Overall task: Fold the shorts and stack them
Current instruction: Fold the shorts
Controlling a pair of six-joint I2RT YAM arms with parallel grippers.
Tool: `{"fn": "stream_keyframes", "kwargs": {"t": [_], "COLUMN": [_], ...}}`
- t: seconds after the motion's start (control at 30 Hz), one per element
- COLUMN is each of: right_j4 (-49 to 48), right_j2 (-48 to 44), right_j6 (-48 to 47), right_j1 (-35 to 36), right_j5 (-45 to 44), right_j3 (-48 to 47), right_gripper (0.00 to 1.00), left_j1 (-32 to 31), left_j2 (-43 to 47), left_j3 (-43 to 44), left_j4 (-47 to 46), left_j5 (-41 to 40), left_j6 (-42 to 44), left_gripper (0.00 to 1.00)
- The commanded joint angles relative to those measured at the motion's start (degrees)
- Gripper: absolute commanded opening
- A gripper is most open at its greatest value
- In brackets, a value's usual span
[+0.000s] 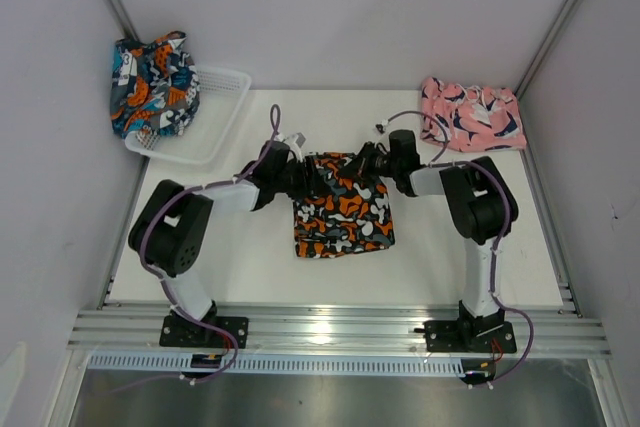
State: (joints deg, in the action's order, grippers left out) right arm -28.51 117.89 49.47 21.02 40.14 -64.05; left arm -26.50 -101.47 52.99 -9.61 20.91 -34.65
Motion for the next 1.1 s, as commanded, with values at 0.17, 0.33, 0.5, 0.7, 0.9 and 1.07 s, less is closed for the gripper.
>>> {"fn": "stream_keyframes", "kwargs": {"t": [0.17,0.33,0.5,0.7,0.9,1.07], "right_j4": [5.84,11.45,25.68,37.47,40.11,39.16], "right_j2": [5.86,1.40,-10.91,-14.97,-9.97,-3.81], "right_j6": [-2.19,-6.55,-15.80,-23.37,-26.36,-26.18], "right_j1": [-1.41,-2.38,-4.92,-10.89,-11.70,-11.79], "right_j5": [-4.64,-3.66,-4.63,-7.79,-12.19,-10.97], "right_j3": [-3.09,-5.99,-7.75,-8.72,-11.88,-14.78], "right_gripper": [0.00,0.13,0.43,0.63,0.76,0.73], "left_j1": [-0.13,-0.22,-0.22,-0.74,-3.38,-4.70], "left_j2": [12.69,16.21,20.07,24.47,31.59,43.86], "left_j3": [-0.79,-0.96,-2.80,-7.19,-10.63,-16.24], "left_j4": [5.90,11.96,15.31,16.55,19.01,20.42], "left_j5": [-3.50,-6.39,-9.91,-12.20,-14.58,-15.63], "left_j6": [3.45,5.91,8.81,8.64,8.20,4.79], "left_gripper": [0.56,0.59,0.64,0.66,0.75,0.98]}}
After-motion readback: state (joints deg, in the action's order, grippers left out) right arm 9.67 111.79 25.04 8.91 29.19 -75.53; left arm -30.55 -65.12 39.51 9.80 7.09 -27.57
